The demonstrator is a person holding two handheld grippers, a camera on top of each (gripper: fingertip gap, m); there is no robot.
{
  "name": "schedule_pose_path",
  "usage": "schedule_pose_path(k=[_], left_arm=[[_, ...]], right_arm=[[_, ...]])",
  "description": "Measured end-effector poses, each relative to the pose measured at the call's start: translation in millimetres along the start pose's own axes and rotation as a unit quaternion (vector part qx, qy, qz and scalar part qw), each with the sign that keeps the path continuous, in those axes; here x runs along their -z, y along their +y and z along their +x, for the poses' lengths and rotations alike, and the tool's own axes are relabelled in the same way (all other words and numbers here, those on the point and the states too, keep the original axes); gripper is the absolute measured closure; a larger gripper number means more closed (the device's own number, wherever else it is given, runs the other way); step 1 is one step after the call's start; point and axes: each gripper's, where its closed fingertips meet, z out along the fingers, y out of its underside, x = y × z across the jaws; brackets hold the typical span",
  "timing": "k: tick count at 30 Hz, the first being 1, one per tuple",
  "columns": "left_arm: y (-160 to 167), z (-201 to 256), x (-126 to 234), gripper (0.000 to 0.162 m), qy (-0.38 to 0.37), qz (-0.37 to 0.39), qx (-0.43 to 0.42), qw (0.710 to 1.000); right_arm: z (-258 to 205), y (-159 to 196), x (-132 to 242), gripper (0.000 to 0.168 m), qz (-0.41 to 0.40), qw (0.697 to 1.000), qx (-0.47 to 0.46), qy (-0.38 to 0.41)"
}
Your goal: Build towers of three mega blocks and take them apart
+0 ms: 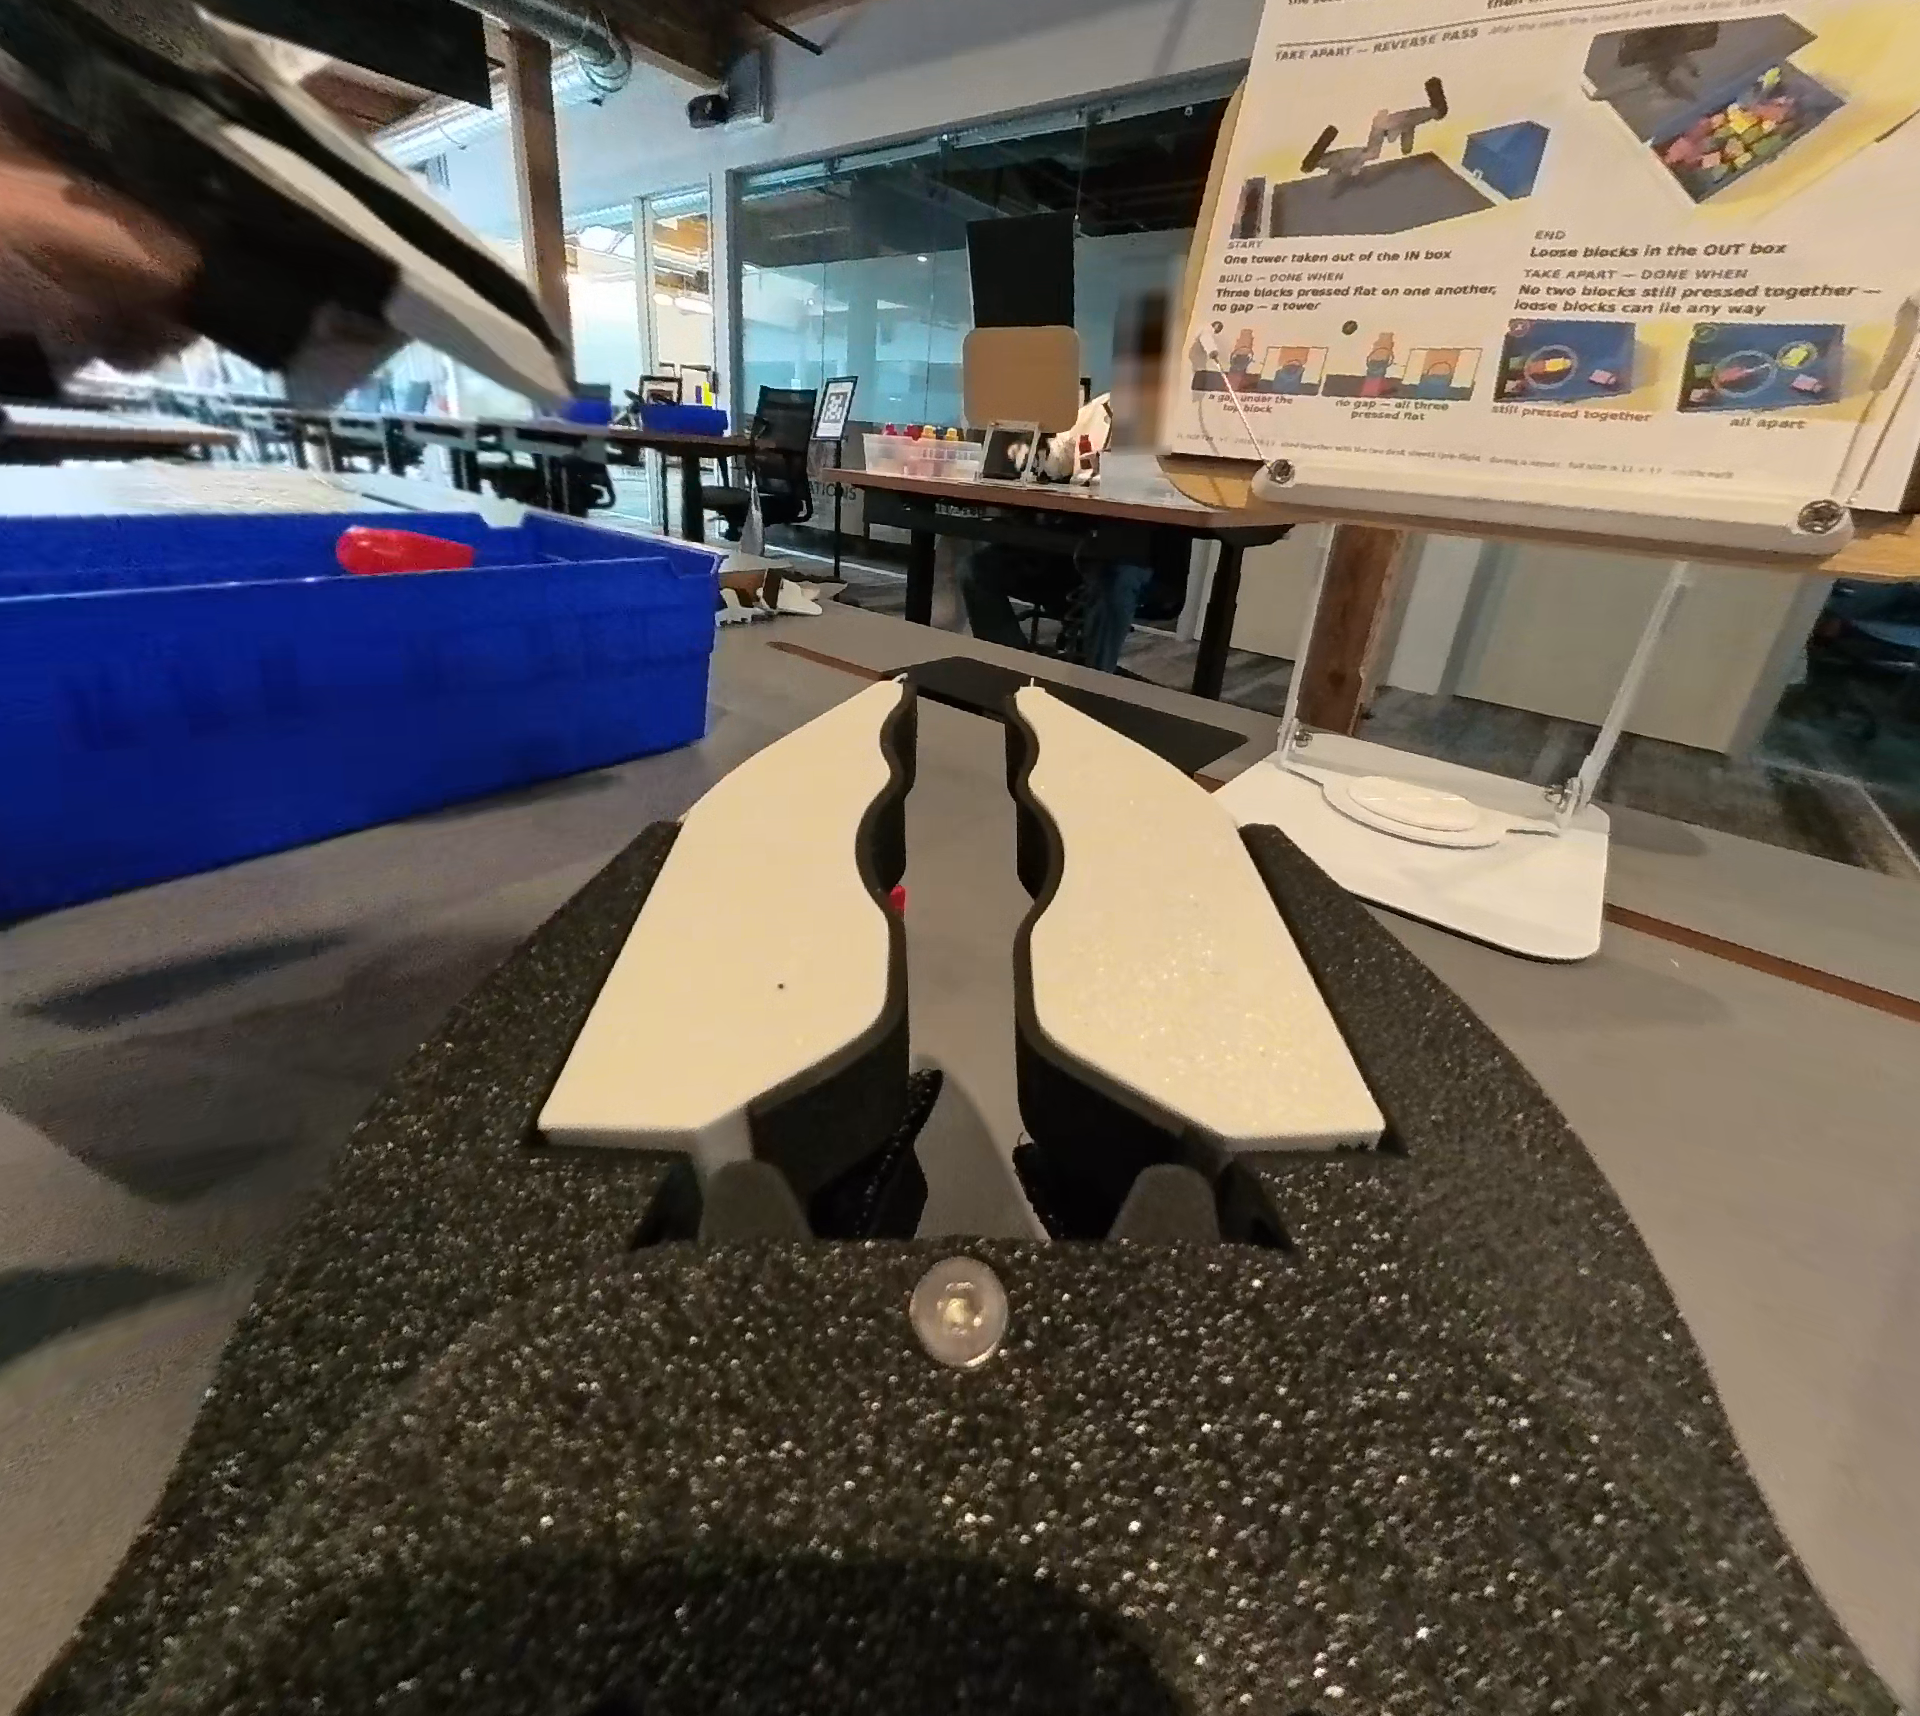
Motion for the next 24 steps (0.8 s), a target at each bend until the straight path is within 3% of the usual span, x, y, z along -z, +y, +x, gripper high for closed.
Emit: schedule_pose_path(k=[4,7,11,14,22,24], left_arm=[[61.9,-110.4,37.0,0.112,-0.162,-0.077,0.074,0.981],[115.4,-149.9,31.1,0.109,-0.183,-0.151,0.092,0.967],[156.4,-165.6,10.3,0.112,-0.174,-0.225,0.052,0.957],[174.7,-170.7,-1.3,0.108,-0.183,-0.275,0.028,0.943],[189.2,-183.6,-17.8,0.095,-0.198,-0.325,0.018,0.924],[190.7,-187.1,-18.7,0.1,-0.205,-0.335,0.006,0.92]], right_arm=[[-1.0,0.9,-0.6,0.153,-0.002,1.0,0.0,-0.003],[-1.6,1.2,-0.8,0.153,-0.003,1.0,0.001,-0.004],[-1.9,1.5,-0.9,0.153,-0.005,1.0,0.003,-0.005],[-2.6,1.8,-1.1,0.153,-0.006,1.0,0.005,-0.006],[-3.0,2.6,-1.6,0.153,-0.007,1.0,0.004,-0.008],[-3.3,2.8,-1.7,0.153,-0.008,1.0,0.004,-0.009]])
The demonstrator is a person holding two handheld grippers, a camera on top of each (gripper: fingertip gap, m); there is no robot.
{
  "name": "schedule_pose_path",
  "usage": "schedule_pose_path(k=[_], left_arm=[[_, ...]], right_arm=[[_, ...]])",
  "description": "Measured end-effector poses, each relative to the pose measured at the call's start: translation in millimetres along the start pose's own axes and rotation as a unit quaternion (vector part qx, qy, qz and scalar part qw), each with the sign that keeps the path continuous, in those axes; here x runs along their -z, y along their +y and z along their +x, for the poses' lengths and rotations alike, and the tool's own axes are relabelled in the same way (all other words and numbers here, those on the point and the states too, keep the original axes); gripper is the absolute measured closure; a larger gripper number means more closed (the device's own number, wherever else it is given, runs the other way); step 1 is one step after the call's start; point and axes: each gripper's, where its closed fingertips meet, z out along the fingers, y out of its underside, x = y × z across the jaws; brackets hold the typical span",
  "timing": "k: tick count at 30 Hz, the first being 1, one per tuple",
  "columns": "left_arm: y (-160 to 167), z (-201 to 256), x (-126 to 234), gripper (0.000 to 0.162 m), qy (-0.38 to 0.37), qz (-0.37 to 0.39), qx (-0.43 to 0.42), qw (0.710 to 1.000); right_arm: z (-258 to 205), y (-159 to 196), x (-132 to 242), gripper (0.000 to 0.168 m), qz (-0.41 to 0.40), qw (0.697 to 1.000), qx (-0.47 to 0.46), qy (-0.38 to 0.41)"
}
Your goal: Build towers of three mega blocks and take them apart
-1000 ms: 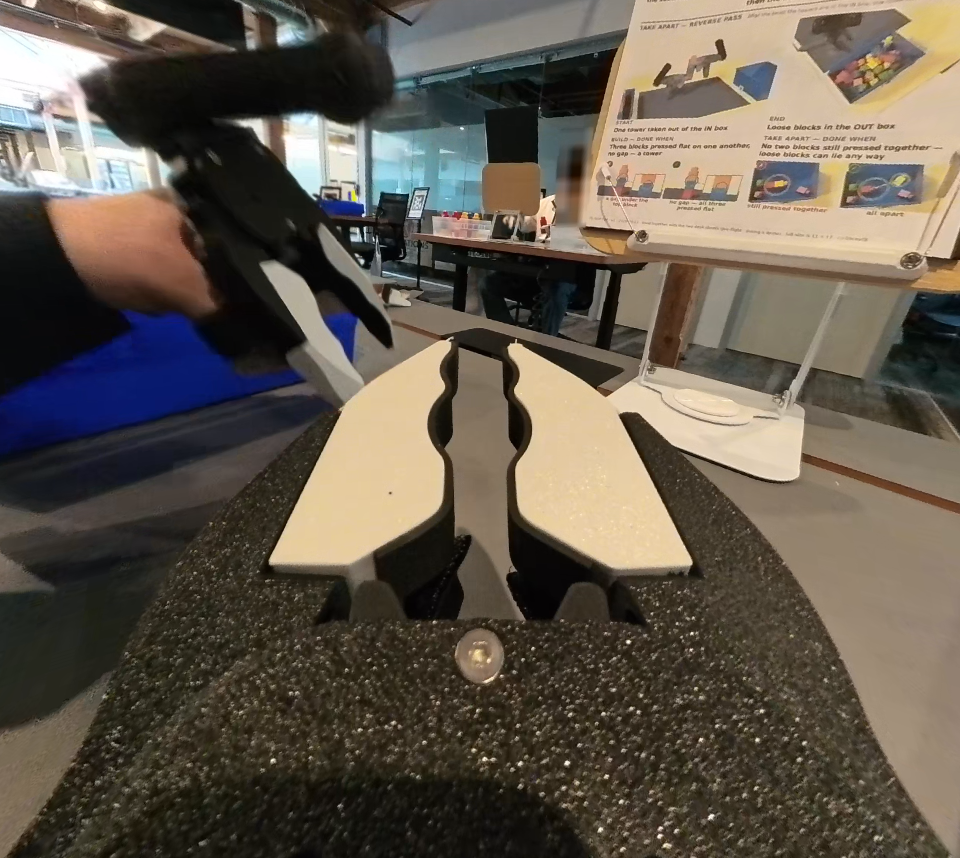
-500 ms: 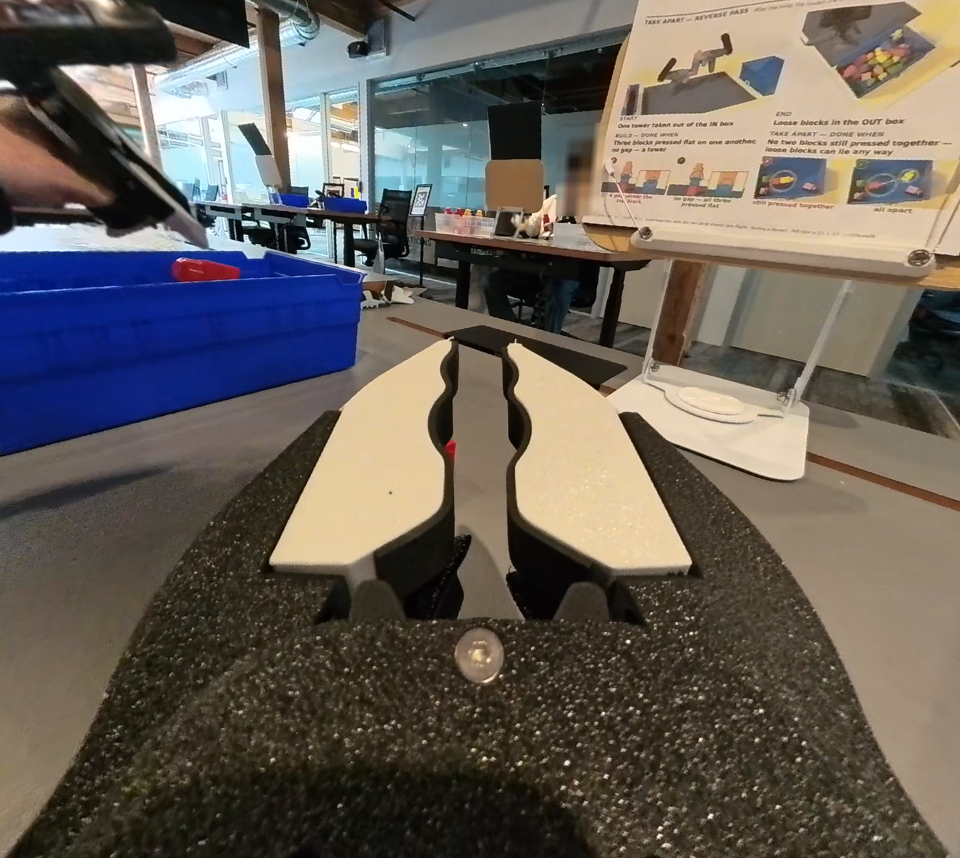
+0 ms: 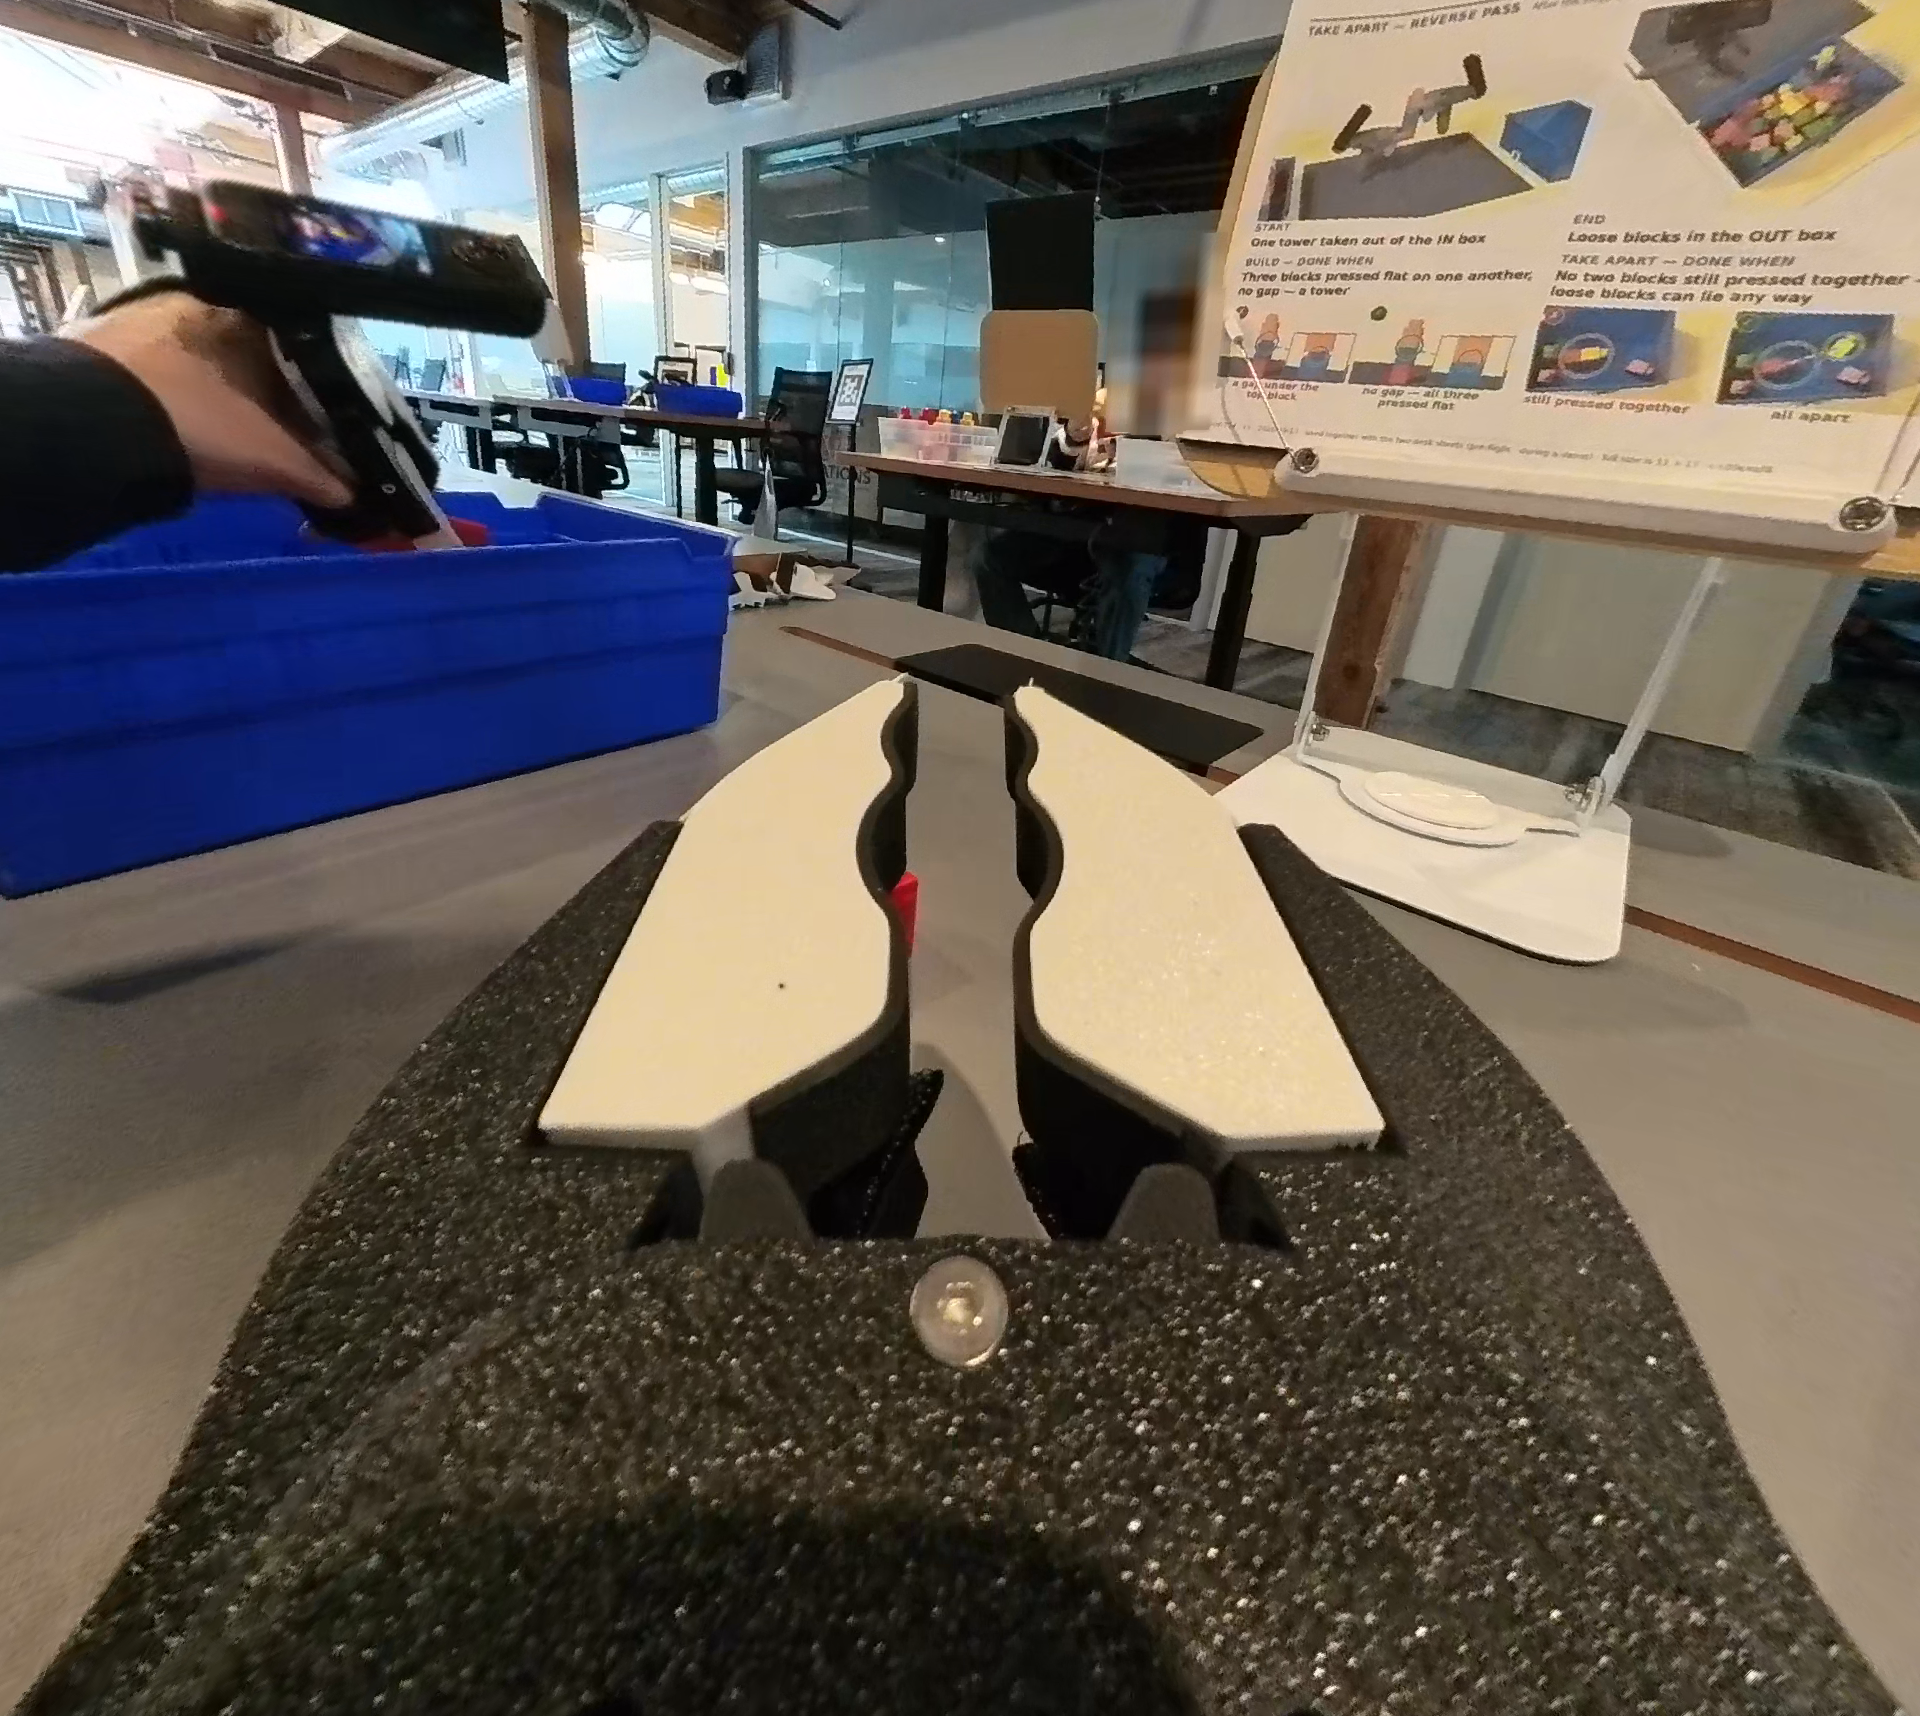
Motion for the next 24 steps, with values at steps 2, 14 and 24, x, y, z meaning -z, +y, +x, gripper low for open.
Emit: schedule_pose_path(k=[2,14,24], left_arm=[[0.5,0.3,-0.2,0.099,-0.001,-0.008,-0.012,1.0],[11.1,8.4,-11.5,0.121,-0.009,-0.04,-0.126,0.991],[-54.3,29.9,118.9,0.123,0.017,0.209,-0.049,0.977]], right_arm=[[-0.1,-0.1,0.1,0.153,0.0,1.0,0.001,0.0],[-1.7,0.0,-0.3,0.154,-0.001,1.0,0.006,-0.002],[4.5,-2.0,0.6,0.154,0.002,1.0,0.004,0.008]])
